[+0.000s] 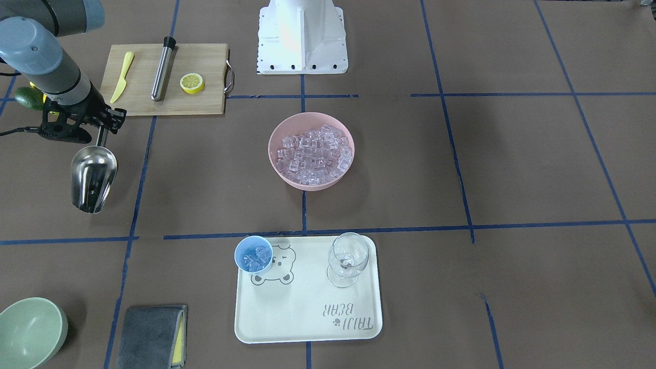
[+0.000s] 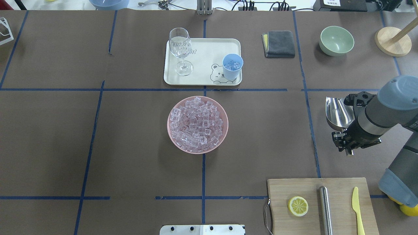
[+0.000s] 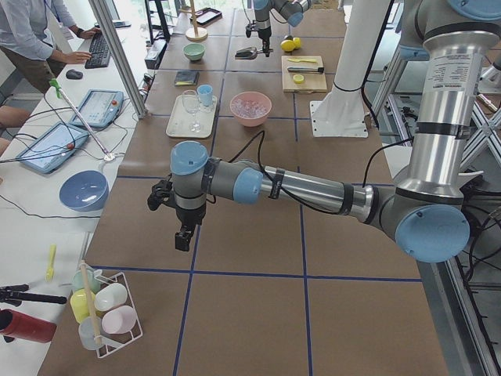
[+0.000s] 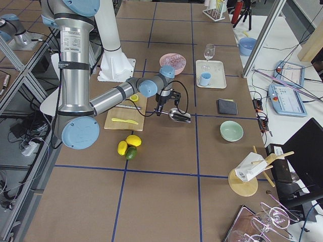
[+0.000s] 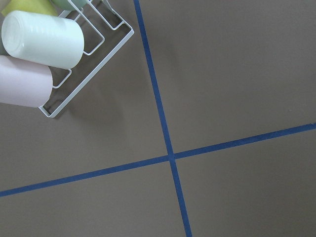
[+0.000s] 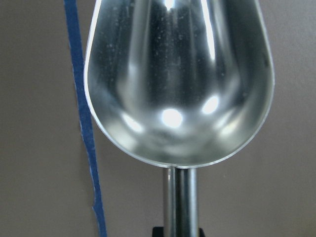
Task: Put ice in cup with scoop
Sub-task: 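Carry the empty scoop back and lower it onto the table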
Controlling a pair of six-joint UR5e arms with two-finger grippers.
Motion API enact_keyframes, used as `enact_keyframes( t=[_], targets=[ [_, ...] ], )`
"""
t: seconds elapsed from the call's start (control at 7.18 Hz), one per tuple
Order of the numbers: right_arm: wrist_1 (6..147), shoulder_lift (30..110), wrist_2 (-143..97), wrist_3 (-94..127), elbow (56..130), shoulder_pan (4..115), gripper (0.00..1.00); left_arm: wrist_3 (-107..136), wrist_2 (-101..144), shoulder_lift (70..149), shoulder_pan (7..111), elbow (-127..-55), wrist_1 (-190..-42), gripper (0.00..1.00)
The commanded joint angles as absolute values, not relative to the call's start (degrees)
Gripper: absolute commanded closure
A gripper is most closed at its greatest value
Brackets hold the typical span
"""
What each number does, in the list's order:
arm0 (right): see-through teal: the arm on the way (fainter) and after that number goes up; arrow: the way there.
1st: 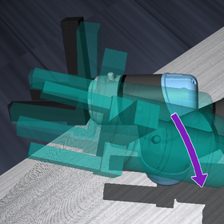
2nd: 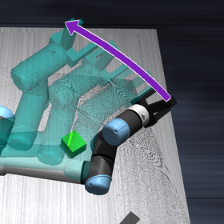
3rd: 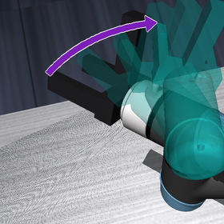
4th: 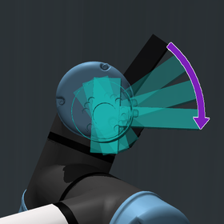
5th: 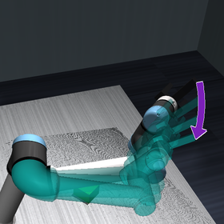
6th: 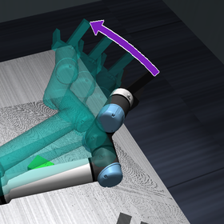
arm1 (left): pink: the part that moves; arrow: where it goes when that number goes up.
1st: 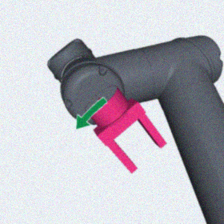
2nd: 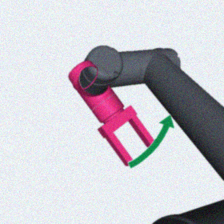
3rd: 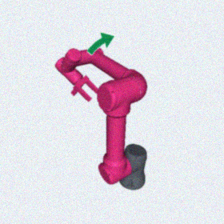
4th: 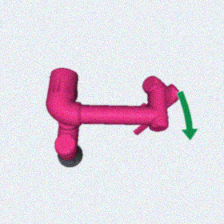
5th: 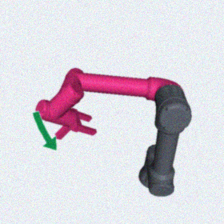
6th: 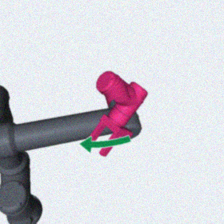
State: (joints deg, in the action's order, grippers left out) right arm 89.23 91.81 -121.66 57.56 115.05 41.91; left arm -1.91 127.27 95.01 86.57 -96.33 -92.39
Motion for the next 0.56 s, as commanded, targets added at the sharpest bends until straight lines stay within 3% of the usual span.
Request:
enact_keyframes(
  t=[0.0, 0.42],
  targets=[
    [89.3, 92.55, -121.99, 57.13, 114.7, 40.52, 1.0, -2.02, 127.27, 95.45, 86.57, -96.33, -92.46, 0.0],
    [89.3, 92.37, -122.17, 56.95, 112.85, 39.73, 1.0, -2.11, 127.27, 96.06, 86.57, -96.33, -92.46, 0.0]
  ],
)
